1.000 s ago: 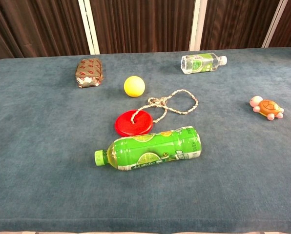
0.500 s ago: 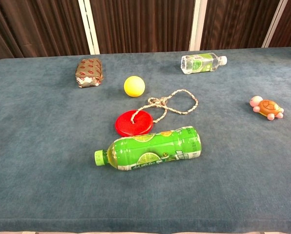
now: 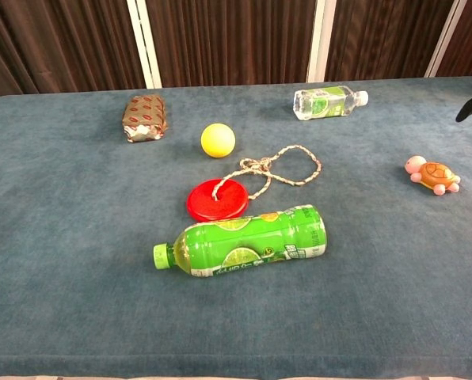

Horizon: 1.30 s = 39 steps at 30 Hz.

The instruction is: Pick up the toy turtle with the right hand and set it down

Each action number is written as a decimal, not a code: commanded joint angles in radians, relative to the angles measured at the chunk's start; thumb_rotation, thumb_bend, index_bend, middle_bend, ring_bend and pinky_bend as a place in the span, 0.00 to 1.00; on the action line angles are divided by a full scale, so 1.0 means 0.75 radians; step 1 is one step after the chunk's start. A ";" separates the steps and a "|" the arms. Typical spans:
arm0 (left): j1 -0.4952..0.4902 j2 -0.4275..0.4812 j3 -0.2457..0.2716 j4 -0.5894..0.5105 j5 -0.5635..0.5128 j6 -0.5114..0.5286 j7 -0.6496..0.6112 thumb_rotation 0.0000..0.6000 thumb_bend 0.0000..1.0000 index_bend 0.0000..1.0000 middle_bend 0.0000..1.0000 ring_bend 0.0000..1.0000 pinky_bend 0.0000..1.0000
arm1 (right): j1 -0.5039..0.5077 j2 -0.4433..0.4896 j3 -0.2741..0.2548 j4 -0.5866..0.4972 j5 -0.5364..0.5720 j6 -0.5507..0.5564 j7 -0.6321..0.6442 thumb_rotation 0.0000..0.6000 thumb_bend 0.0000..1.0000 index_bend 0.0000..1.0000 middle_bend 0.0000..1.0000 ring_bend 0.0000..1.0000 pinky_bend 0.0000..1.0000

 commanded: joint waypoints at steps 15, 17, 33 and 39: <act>-0.001 0.002 -0.003 0.006 -0.011 -0.008 -0.014 1.00 0.42 0.10 0.00 0.00 0.23 | 0.097 -0.223 -0.024 0.259 0.003 -0.072 0.092 1.00 0.12 0.50 0.37 0.86 1.00; -0.002 0.002 -0.003 0.007 -0.013 -0.011 -0.015 1.00 0.42 0.10 0.00 0.00 0.23 | 0.100 -0.238 -0.029 0.280 0.002 -0.077 0.099 1.00 0.12 0.51 0.37 0.87 1.00; 0.007 0.006 -0.014 0.008 -0.045 -0.006 -0.032 1.00 0.42 0.10 0.00 0.00 0.23 | 0.110 -0.399 -0.056 0.551 -0.053 -0.021 0.262 1.00 0.24 0.88 0.66 0.93 1.00; 0.012 0.006 -0.017 0.007 -0.051 0.000 -0.035 1.00 0.42 0.10 0.00 0.00 0.23 | 0.104 -0.413 -0.074 0.616 -0.068 -0.018 0.248 1.00 0.29 1.00 0.85 1.00 1.00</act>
